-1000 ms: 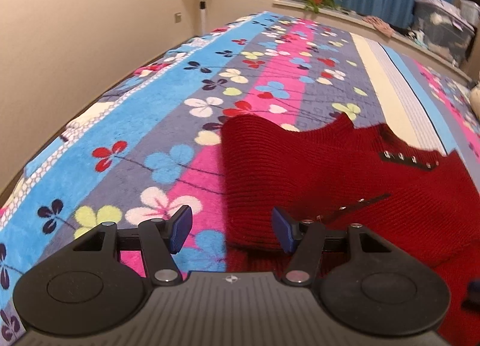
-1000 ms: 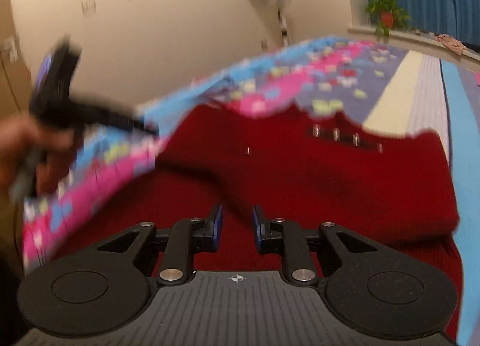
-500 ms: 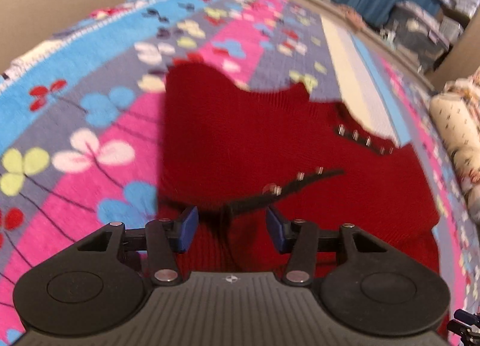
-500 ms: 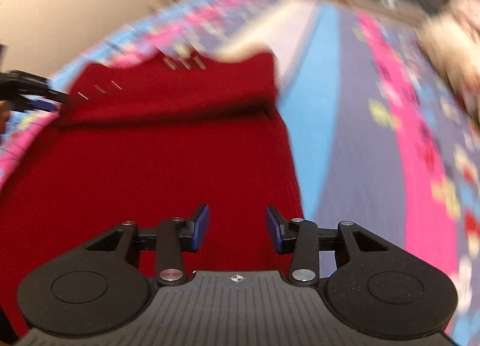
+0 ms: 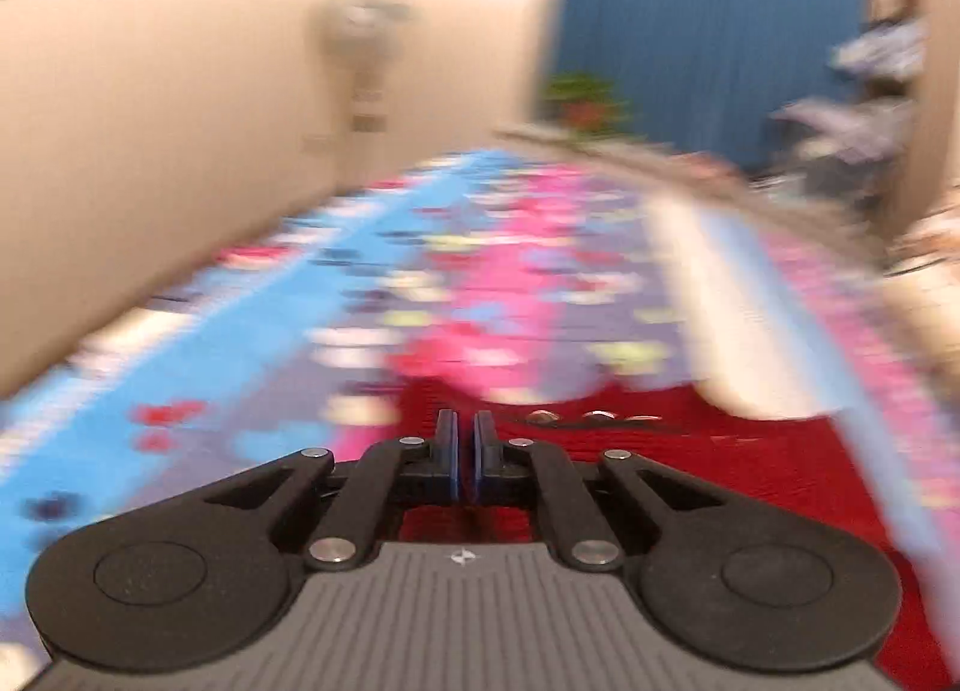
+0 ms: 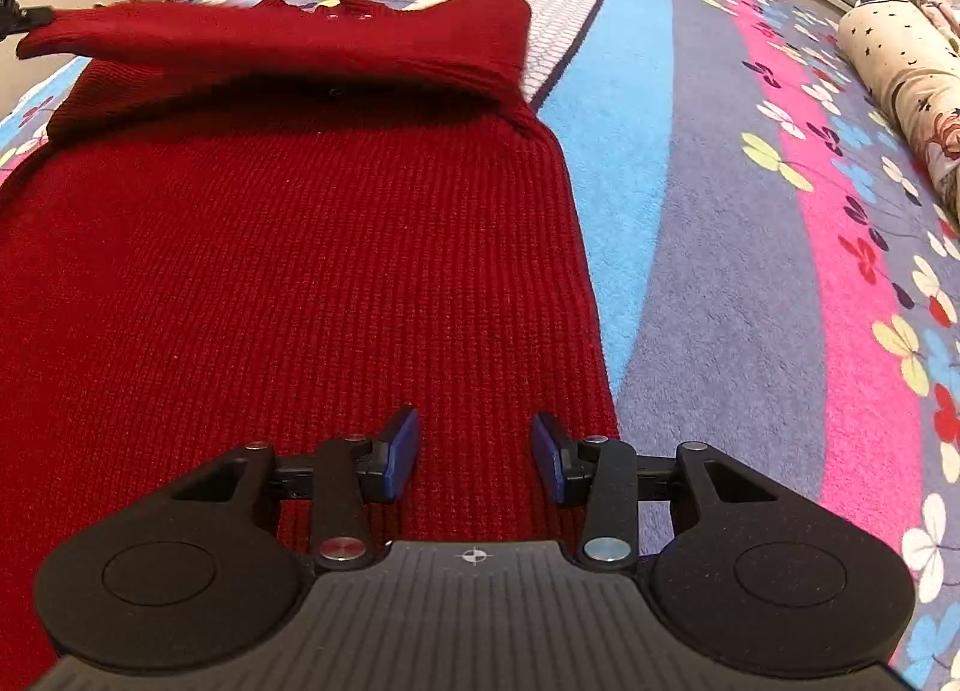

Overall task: Fold small clothes
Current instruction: 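Fold the sleeve and sweater side across the body with the right tool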

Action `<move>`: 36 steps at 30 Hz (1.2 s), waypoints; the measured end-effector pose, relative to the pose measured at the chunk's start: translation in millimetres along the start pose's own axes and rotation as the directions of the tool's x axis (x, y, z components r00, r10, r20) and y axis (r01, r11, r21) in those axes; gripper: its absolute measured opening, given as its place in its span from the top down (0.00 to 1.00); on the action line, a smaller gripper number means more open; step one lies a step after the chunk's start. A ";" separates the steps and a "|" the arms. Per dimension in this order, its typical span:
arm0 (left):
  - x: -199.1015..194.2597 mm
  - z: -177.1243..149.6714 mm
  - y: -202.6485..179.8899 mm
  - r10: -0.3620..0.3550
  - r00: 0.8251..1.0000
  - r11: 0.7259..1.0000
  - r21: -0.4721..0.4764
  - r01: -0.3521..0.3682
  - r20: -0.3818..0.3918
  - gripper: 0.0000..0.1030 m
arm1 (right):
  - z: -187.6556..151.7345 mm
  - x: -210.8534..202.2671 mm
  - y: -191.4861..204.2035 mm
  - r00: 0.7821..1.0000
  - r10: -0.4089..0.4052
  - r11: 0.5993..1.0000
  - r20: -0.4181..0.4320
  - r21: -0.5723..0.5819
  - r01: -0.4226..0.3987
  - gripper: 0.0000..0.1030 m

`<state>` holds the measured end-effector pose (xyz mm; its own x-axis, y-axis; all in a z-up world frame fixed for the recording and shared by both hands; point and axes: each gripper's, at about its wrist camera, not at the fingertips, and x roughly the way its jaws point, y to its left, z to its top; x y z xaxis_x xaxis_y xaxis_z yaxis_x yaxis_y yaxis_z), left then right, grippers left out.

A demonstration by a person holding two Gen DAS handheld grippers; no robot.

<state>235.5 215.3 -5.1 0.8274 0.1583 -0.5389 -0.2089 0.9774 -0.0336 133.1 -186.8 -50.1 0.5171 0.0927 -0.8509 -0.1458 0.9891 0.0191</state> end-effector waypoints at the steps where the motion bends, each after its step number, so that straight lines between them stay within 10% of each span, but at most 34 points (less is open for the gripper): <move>1: 5.4 -2.4 2.0 0.046 0.999 0.999 0.004 -0.046 -0.020 0.90 | -0.8 -0.7 -1.0 1.000 0.002 1.000 0.001 0.002 -0.002 0.57; 6: 10.0 -12.1 -4.2 -0.070 0.997 0.997 0.007 0.071 -0.043 0.85 | -2.5 -2.8 -0.2 1.000 0.001 1.000 0.003 0.008 -0.001 0.57; 11: 48.7 -47.7 -10.3 -0.032 0.963 0.997 0.060 0.050 -0.268 0.63 | -4.2 -4.2 3.0 1.000 -0.008 1.000 0.016 -0.004 0.009 0.57; 25: -90.7 -44.6 -40.1 -0.041 0.999 0.979 0.197 0.043 -0.014 0.60 | -20.6 -76.0 -22.2 0.965 -0.026 0.988 0.259 0.153 -0.015 0.57; 36: -221.1 -134.7 2.1 -0.112 0.990 0.974 0.190 0.126 -0.082 0.59 | -93.9 -104.8 -60.8 0.961 0.004 0.987 0.278 0.152 -0.048 0.56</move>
<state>-18.0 163.5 0.6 0.8002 0.0355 -0.5987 0.0000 0.9982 0.0592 8.6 -267.3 -11.4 0.7308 0.1248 -0.6711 -0.0408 0.9894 0.1396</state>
